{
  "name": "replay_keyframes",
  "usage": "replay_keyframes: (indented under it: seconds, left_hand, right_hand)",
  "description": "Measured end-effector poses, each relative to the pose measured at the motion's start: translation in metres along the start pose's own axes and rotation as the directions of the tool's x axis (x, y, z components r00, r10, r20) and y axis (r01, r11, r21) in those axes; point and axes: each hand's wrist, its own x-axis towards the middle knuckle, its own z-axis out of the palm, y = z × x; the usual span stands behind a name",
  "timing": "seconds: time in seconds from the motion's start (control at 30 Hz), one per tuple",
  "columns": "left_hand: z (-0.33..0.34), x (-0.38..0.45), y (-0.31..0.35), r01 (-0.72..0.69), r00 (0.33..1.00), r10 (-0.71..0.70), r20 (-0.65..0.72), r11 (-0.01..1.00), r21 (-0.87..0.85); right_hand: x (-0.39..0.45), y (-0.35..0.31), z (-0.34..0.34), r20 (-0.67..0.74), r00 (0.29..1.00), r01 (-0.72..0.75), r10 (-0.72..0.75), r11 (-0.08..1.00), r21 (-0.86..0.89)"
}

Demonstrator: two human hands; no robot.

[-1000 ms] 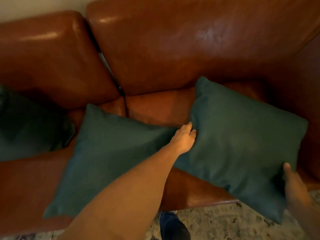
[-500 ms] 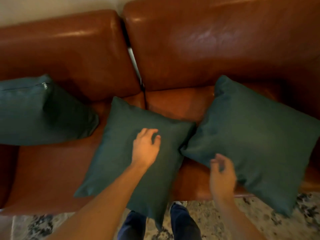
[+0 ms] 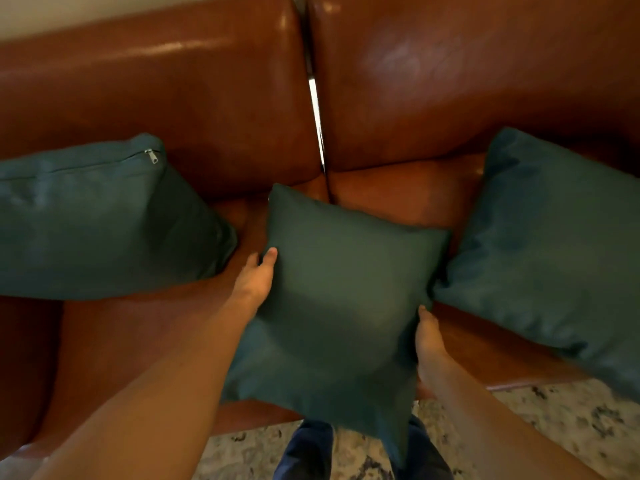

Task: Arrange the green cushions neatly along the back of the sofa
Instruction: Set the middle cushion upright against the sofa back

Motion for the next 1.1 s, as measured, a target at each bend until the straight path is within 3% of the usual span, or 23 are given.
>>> replay_keyframes:
  seconds: [0.27, 0.57, 0.8, 1.1]
  left_hand:
    - [-0.032, -0.015, 0.002, 0.006, 0.996, 0.008, 0.086, 0.986, -0.166]
    - [-0.072, -0.044, 0.067, -0.133, 0.987, 0.159, 0.015, 0.867, -0.479]
    - [-0.071, -0.066, 0.129, -0.224, 0.971, 0.230, -0.069, 0.769, -0.599]
    - [-0.066, -0.068, 0.138, -0.271, 0.959, 0.247, -0.136, 0.675, -0.686]
  right_hand:
    - [-0.074, -0.024, 0.033, 0.017, 0.996, 0.086, -0.085, 0.996, -0.022]
    - [-0.115, -0.136, 0.059, 0.070, 0.910, 0.397, -0.409, 0.908, 0.137]
    - [-0.141, -0.230, 0.060, 0.141, 0.862, 0.465, -0.487, 0.870, 0.162]
    - [-0.149, -0.265, 0.077, 0.207, 0.848, 0.451, -0.488, 0.869, 0.204]
